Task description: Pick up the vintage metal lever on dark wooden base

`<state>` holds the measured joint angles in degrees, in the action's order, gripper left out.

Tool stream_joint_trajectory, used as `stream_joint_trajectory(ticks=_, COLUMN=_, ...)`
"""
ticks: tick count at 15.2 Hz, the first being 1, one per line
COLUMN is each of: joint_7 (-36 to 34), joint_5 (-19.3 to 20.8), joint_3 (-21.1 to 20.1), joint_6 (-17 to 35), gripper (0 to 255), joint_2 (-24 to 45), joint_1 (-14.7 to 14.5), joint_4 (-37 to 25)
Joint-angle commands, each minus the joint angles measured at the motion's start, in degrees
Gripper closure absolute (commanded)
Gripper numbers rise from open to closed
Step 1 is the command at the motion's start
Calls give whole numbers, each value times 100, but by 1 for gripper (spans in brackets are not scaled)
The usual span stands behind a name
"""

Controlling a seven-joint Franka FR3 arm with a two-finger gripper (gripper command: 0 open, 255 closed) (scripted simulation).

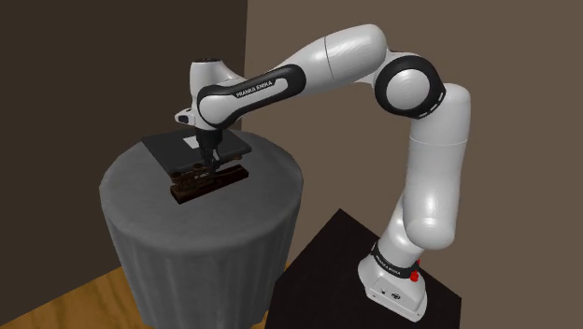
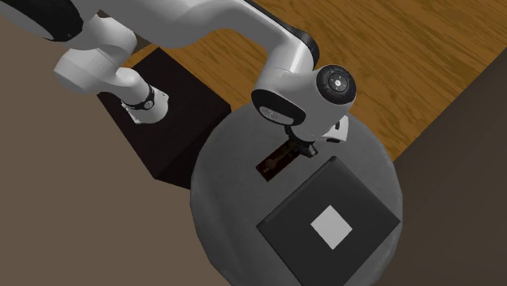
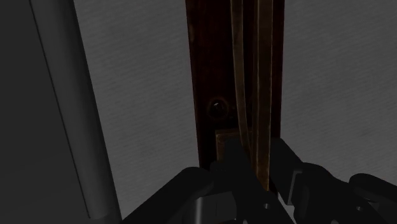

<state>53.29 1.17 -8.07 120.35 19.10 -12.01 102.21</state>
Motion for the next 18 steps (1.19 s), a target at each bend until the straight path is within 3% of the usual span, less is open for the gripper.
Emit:
stream_joint_trajectory(ticks=1, joint_7=1, joint_5=0, joint_3=0, joint_6=2, gripper=255, joint_2=1, joint_1=0, joint_4=3)
stream_joint_trajectory(ticks=6, joint_7=-11, joint_5=2, joint_3=-3, joint_6=-1, gripper=255, joint_2=8, joint_1=-8, joint_4=-7)
stream_joint_trajectory(ticks=18, joint_7=3, joint_5=-45, joint_3=-21, joint_6=-820, gripper=255, joint_2=-294, joint_1=3, joint_4=-527)
